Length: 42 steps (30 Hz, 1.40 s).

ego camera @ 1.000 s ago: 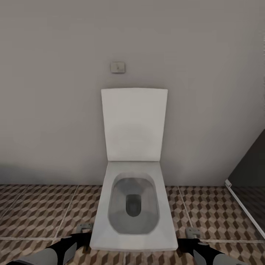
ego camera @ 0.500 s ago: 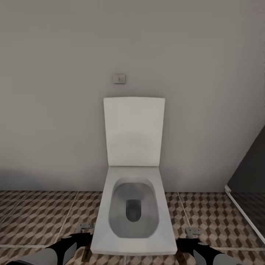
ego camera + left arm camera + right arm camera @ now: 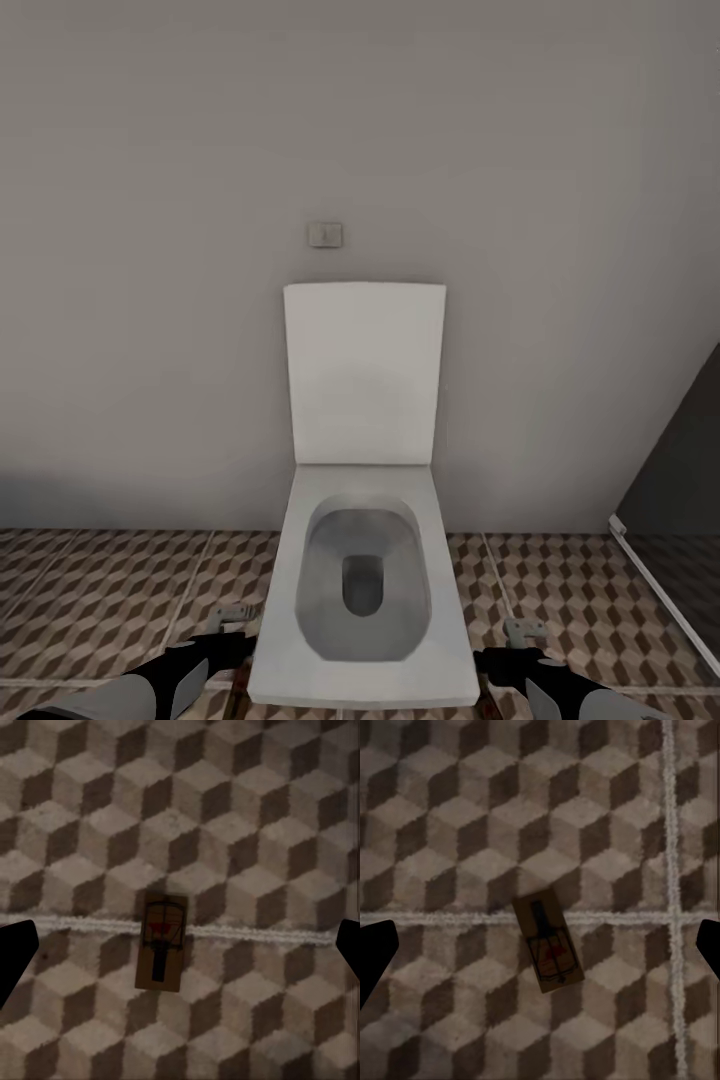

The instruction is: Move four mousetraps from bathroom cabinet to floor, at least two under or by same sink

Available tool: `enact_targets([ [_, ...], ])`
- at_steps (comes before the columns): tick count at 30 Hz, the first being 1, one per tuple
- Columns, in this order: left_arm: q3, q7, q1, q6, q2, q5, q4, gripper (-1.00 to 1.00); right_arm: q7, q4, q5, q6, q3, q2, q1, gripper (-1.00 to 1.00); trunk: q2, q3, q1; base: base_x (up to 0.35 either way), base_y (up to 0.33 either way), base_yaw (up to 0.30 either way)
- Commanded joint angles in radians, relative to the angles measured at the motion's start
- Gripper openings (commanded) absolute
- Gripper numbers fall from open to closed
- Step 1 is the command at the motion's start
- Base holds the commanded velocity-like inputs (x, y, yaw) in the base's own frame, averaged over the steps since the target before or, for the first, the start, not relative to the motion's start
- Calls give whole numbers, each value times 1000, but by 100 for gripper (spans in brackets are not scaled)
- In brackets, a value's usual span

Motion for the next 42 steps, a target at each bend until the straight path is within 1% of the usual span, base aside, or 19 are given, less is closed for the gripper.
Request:
enact_targets([
  [1,-8,-4,0,0,0,11,0,100,2,3,8,-6,-8,-1,-1,100,7,2,-4,0,0,0],
  [18,-8,-3,0,0,0,11,0,100,-1,3,10,-6,-8,-2,-1,100,126,56,-69,0,0,0],
  [29,-8,-3,0,0,0,11,0,100,-1,3,11,-7,-8,-12,-1,100,203,90,-111,0,0,0],
  [42,-8,-2,0,0,0,11,0,100,-2,2,13,-11,-7,-15,-1,100,294,131,-161,0,0,0],
])
